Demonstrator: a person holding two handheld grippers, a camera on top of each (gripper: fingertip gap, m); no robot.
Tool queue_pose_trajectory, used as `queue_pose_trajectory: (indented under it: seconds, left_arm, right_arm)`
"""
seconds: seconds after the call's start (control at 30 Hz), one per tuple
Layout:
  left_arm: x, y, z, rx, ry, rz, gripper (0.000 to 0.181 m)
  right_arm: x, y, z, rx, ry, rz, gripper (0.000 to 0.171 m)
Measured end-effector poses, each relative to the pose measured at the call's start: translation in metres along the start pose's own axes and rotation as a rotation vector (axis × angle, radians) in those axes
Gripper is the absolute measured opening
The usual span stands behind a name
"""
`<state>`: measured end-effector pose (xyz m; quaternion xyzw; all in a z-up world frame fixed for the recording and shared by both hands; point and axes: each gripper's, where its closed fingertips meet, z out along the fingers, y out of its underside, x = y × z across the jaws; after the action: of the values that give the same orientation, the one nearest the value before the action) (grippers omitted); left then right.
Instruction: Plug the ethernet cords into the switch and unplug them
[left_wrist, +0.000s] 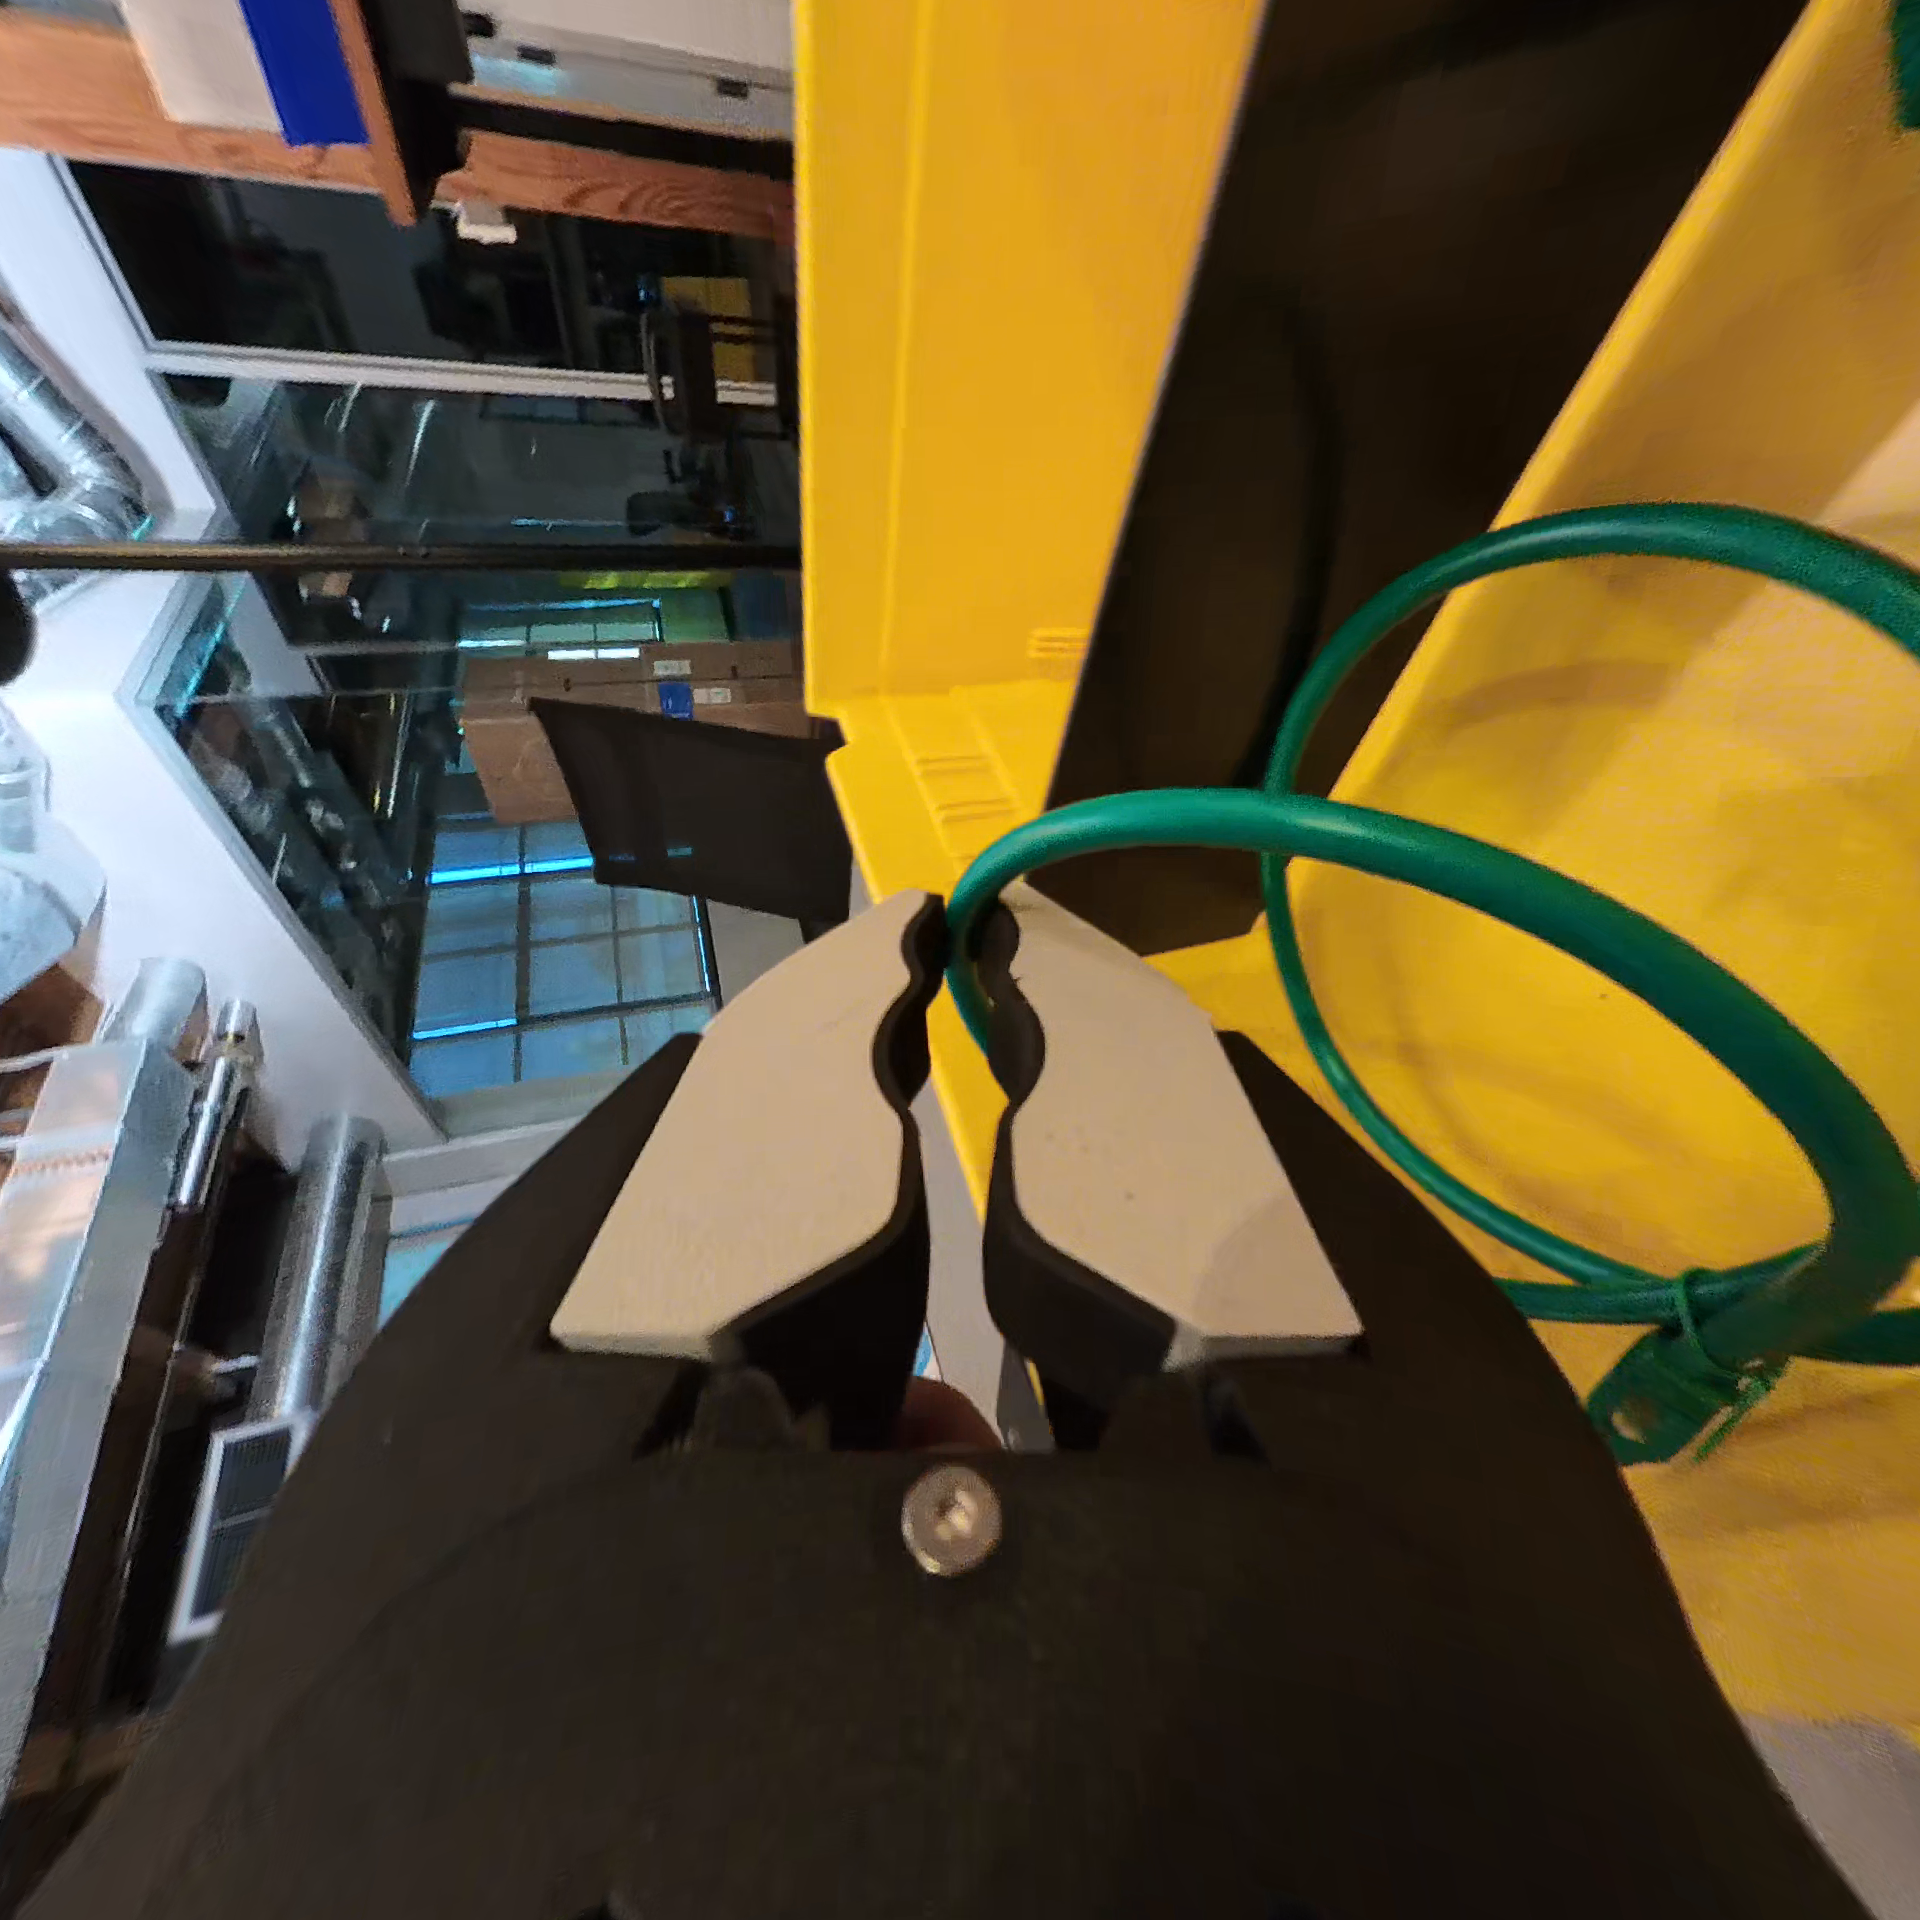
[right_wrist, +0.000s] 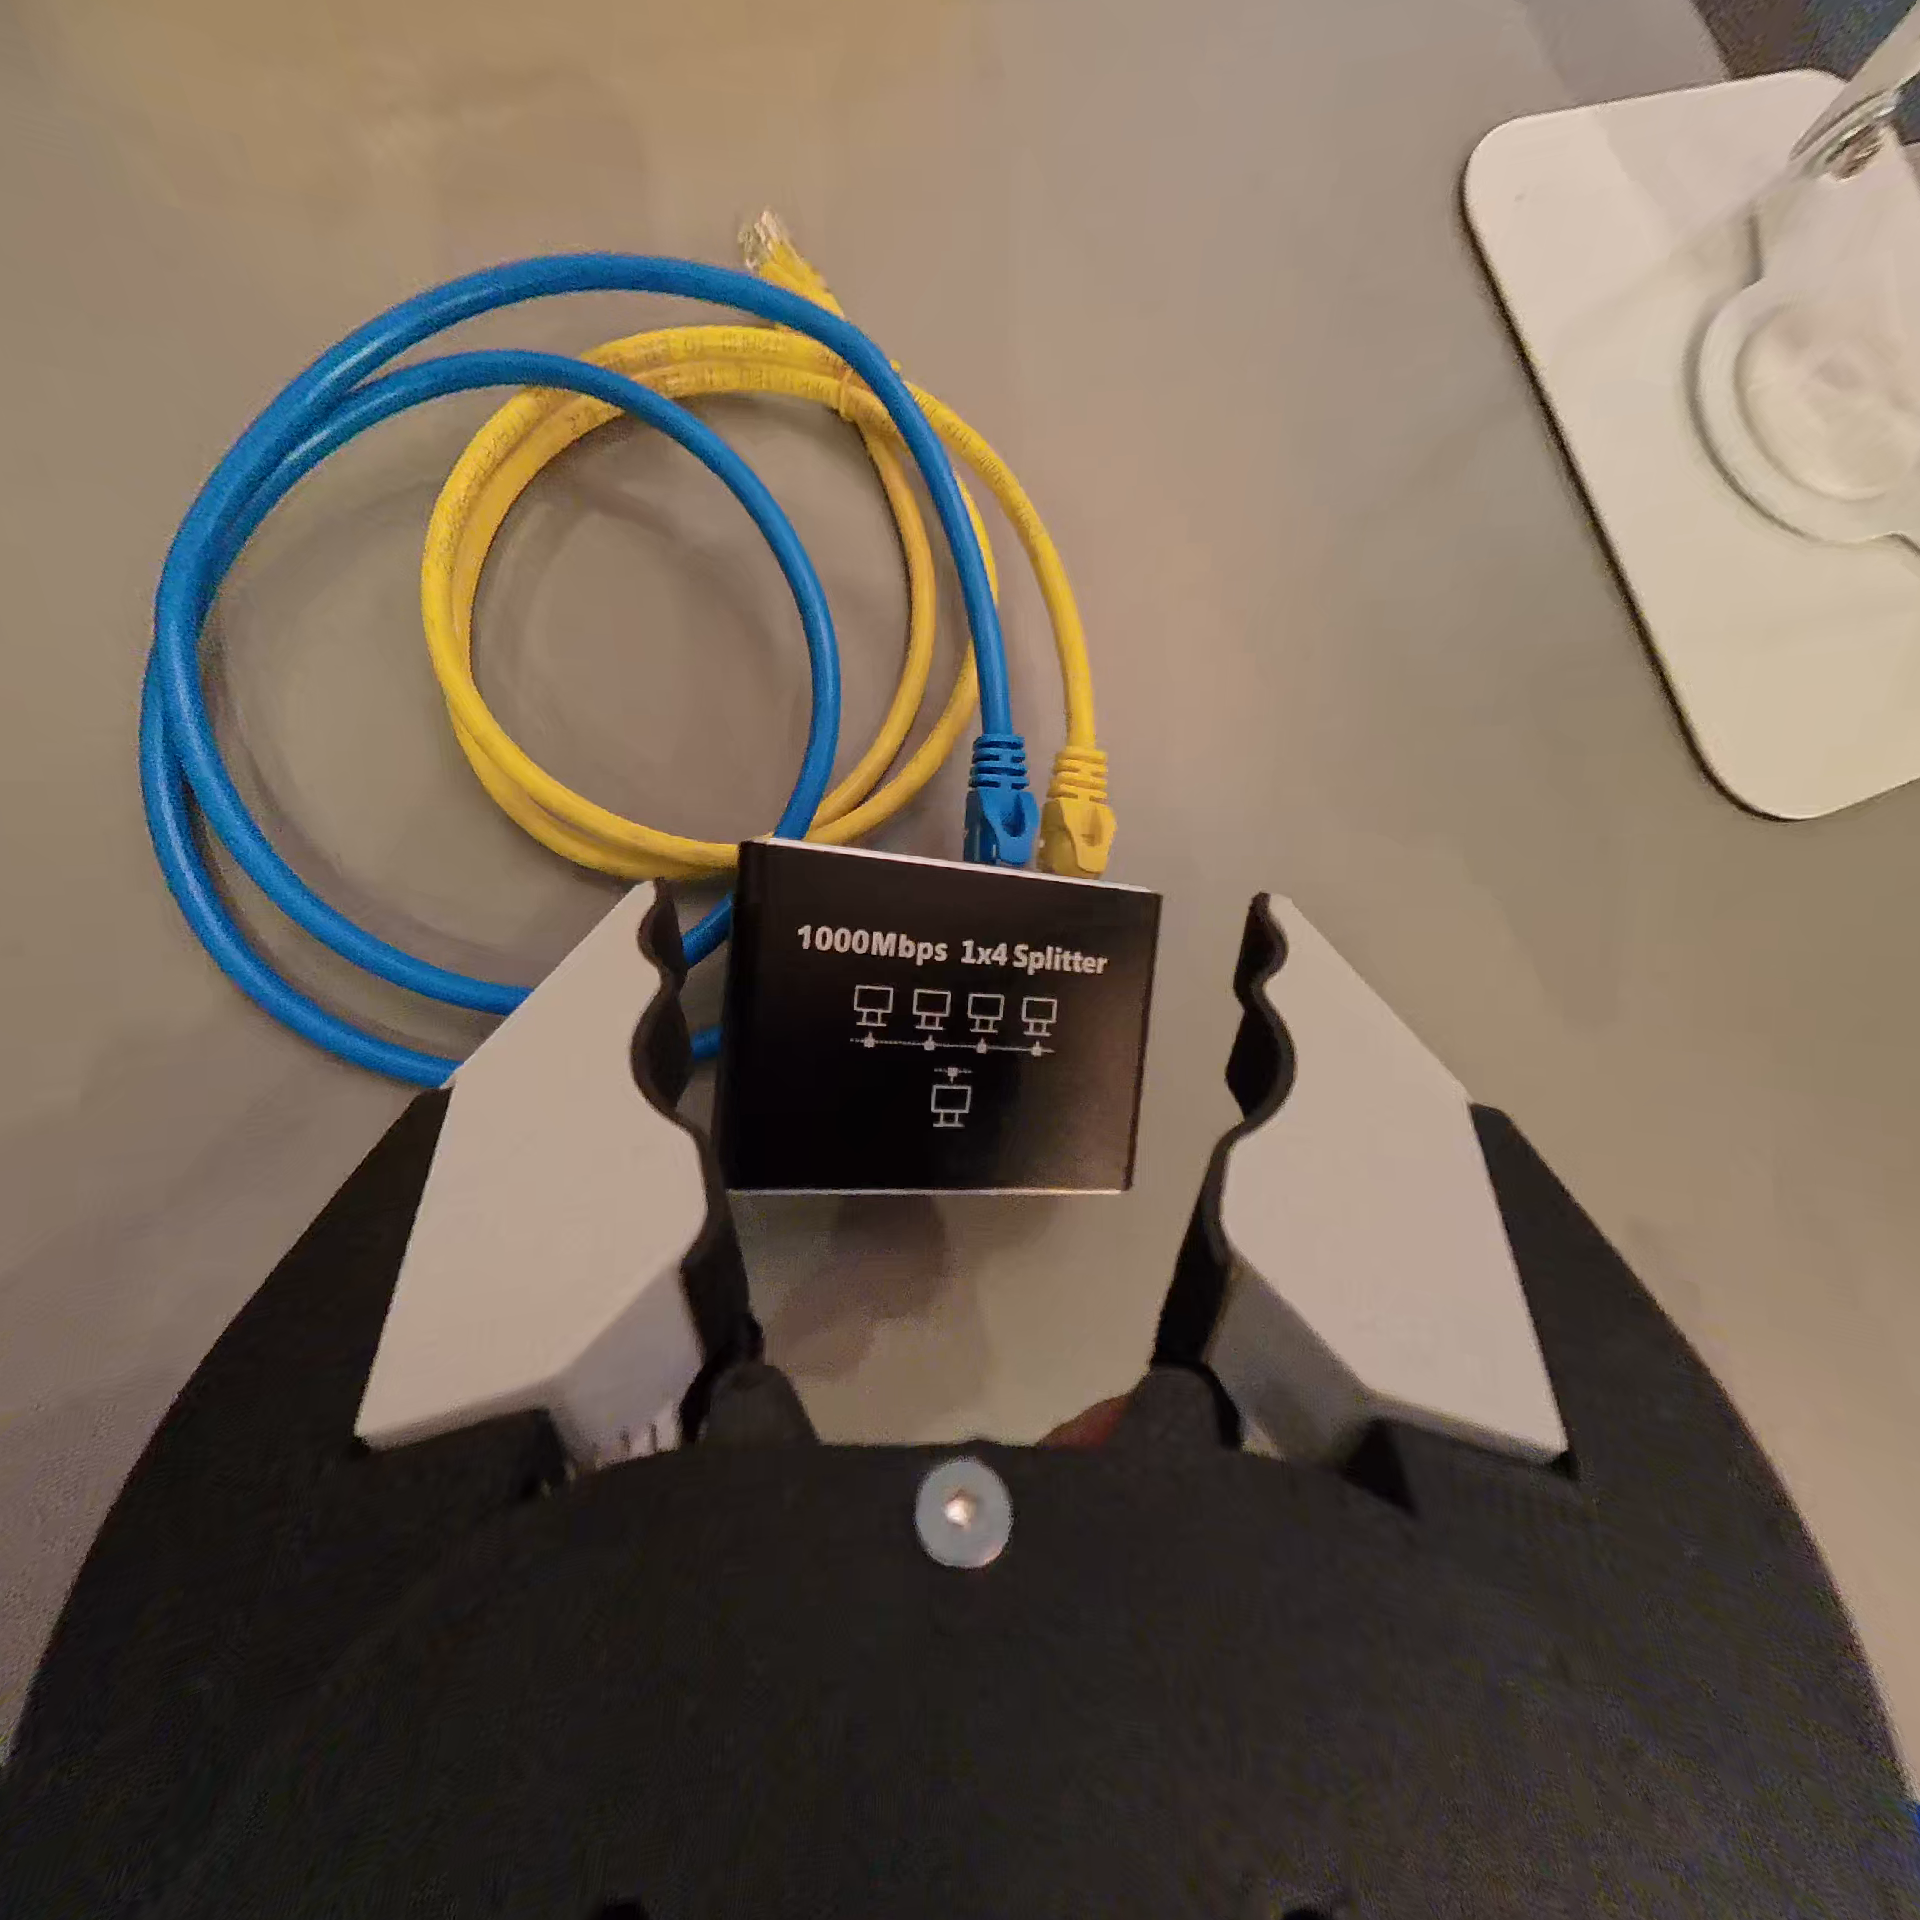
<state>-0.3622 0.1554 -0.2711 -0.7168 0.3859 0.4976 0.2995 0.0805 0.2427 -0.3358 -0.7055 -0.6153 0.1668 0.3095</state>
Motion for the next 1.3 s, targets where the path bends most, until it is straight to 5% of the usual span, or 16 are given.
queue_pose_trajectory:
  seconds: [0.33,0.73,1.0,1.3]
  left_arm:
    - [-0.078,0.006,-0.032,-0.036,-0.180,-0.287,0.005]
    - [-0.156,-0.022,-0.078,0.040,-0.319,-0.403,0.005]
    - [-0.194,-0.066,-0.109,0.143,-0.375,-0.431,0.005]
    - [-0.172,-0.171,-0.126,0.388,-0.249,-0.467,0.005]
  right_arm:
    - [0.010,-0.041,-0.039,0.165,0.113,-0.028,0.091]
    - [-0.036,-0.108,-0.059,0.354,0.062,-0.131,0.079]
    - [-0.089,-0.145,-0.058,0.444,-0.085,-0.169,0.079]
    - [-0.109,-0.170,-0.066,0.611,-0.357,0.105,0.080]
